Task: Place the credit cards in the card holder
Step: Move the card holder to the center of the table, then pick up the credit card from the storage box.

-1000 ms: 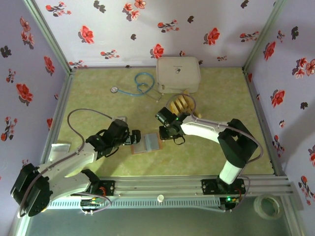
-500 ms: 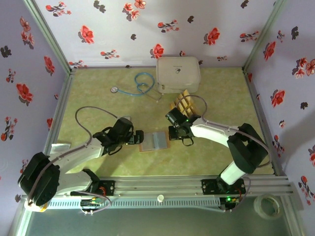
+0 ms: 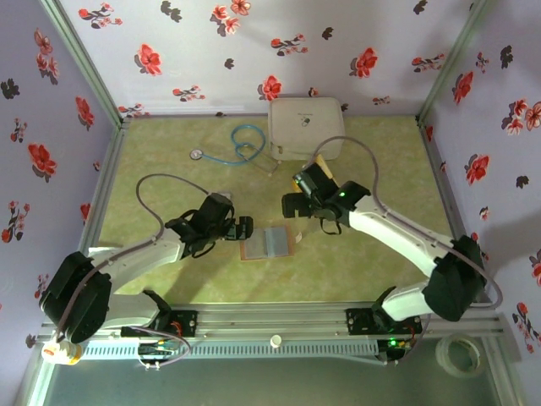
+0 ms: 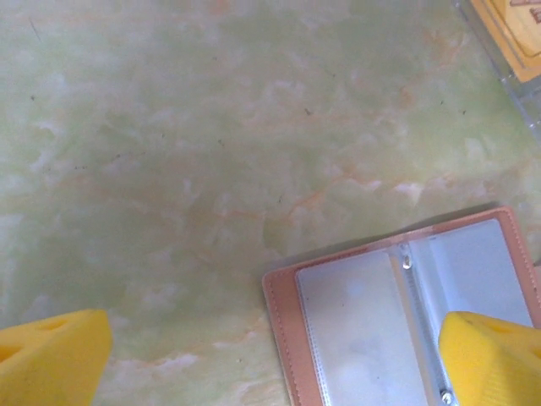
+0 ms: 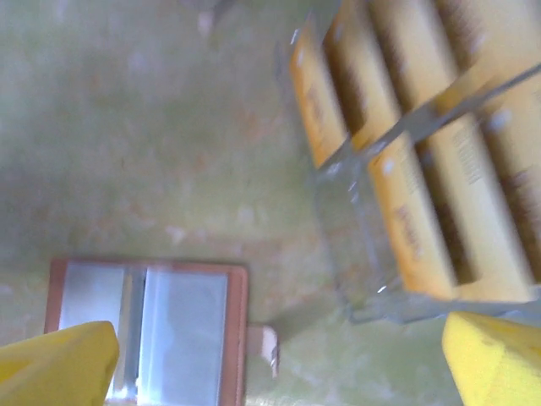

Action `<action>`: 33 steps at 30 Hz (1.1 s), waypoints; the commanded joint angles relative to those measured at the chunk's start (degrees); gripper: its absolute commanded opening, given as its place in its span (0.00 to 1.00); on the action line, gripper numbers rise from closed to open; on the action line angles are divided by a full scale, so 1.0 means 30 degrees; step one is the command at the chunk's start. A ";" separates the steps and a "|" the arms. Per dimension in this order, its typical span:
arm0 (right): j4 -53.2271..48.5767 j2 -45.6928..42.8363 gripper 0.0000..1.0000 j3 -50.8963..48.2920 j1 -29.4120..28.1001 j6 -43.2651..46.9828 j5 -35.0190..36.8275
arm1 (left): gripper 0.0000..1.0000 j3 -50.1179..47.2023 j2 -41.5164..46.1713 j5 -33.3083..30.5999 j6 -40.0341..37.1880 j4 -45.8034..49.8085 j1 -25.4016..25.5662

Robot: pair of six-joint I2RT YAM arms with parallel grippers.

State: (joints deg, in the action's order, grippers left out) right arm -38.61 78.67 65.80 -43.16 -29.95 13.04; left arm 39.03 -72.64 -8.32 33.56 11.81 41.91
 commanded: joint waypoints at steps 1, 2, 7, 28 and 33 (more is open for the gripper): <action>-0.1098 -0.1090 0.99 0.0470 0.0213 0.0324 0.4571 | 1.00 0.1072 -0.0291 0.0014 -0.0588 0.0603 -0.0254; -0.0808 -0.1421 0.99 0.0387 0.0212 0.0935 0.5003 | 1.00 0.1365 -0.0487 -0.0255 -0.0257 0.0951 -0.0284; -0.0075 -0.2322 0.99 0.0063 0.0615 0.3224 0.3869 | 1.00 0.2233 -0.1674 -0.1553 0.1322 0.2367 -0.0289; -0.3930 0.5255 0.22 0.3400 0.3043 0.3772 0.1358 | 1.00 0.1905 -0.1514 -0.1601 0.1313 0.2730 -0.0406; -0.3822 0.6260 0.16 0.3582 0.3136 0.3921 0.1418 | 1.00 0.1860 -0.1628 -0.1492 0.1208 0.2717 -0.0435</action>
State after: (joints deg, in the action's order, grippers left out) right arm -48.97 95.96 74.94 -34.11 -19.03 17.58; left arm 45.25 -78.41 -12.88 37.98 20.18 41.17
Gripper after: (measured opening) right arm 0.162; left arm 0.997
